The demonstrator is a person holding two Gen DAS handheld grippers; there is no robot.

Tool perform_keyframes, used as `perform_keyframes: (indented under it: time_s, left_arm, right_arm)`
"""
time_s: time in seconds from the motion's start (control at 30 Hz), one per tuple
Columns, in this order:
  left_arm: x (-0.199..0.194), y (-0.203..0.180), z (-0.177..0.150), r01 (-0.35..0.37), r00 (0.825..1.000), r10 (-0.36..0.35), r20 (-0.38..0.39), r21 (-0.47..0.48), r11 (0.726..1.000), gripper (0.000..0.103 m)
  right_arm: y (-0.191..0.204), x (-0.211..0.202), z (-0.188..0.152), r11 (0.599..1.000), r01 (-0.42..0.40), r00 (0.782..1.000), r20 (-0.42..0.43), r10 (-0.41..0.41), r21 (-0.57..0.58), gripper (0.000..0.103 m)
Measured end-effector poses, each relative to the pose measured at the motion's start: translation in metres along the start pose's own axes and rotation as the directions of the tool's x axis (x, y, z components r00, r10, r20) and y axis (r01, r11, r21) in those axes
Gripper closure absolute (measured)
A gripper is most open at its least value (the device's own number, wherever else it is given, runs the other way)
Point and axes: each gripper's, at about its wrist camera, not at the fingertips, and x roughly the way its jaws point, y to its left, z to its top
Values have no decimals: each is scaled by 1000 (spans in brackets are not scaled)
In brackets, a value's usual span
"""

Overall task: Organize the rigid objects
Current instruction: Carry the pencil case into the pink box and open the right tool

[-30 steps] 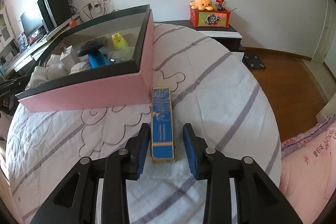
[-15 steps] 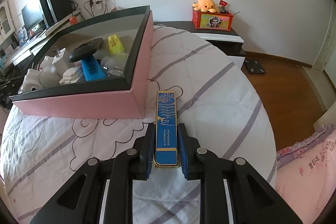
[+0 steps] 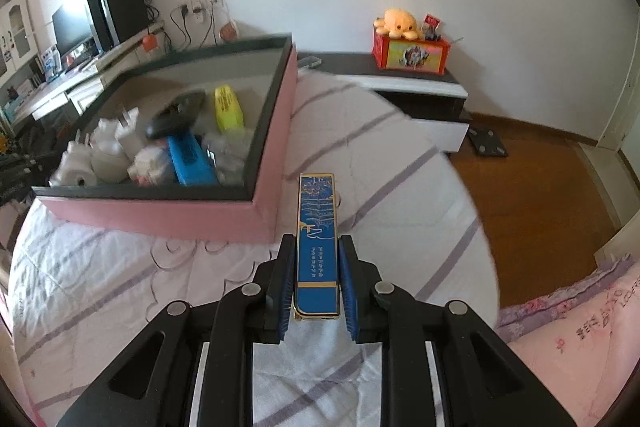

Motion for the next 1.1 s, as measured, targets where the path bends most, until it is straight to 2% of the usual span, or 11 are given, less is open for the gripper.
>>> perform_keyframes:
  time_s: [0.2,0.4,0.63,0.77,0.87,1.0,1.1]
  left_arm:
    - [0,-1,0,-1,1000,1,0,0,1000,95]
    - [0,-2,0,-1,1000,1,-3,-3,1000,95]
    - [0,-2,1,-3,1000,3,-2,-5,1000,95]
    - [-1,-3,0,-6,1000,6,-3,-6,1000,95]
    - [-1,-3,0,-14,1000,14,-4,-5,1000,95]
    - [0,-1,0,-15,1000,15,-6,-13,1000,95]
    - [0,-2,1,-23,1000,23,-7,-17,1000,95]
  right_arm:
    - [7,-29,26,1000,1,997,78,1,-27,82]
    - [48,-31,55,991,-112,988,93,119,-78,82]
    - [124,11,73,958,-245,969,-3,248,-150,82]
    - [155,33,77,947,-271,963,-43,267,-174,82]
    - [168,42,79,949,-255,967,-40,252,-186,81]
    - [167,40,72,948,-268,964,-45,264,-172,77]
    - [163,33,68,949,-266,964,-35,264,-166,61]
